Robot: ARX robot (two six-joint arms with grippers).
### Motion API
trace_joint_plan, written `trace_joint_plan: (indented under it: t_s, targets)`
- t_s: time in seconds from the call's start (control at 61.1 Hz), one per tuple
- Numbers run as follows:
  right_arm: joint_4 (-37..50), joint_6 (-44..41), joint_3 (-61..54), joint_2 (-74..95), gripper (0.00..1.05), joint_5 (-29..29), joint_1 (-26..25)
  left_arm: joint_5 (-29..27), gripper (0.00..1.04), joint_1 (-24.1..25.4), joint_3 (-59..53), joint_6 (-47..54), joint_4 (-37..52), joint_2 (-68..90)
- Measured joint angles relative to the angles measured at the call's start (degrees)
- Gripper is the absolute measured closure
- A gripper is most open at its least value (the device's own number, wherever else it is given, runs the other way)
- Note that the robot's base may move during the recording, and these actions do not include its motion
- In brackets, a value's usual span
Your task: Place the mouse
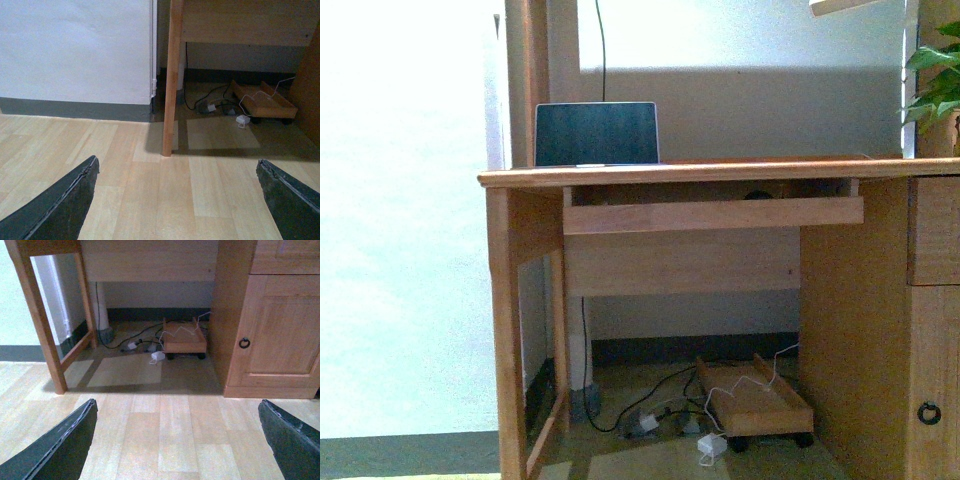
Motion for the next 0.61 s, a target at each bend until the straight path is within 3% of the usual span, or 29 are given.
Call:
trace_joint_plan:
  t_s: [0.606]
  targets:
    - [0.0,0.0,0.0,0.0,0.07,0.0,0.0,0.0,0.08,0.0,0.0,0.0,0.0,0.0]
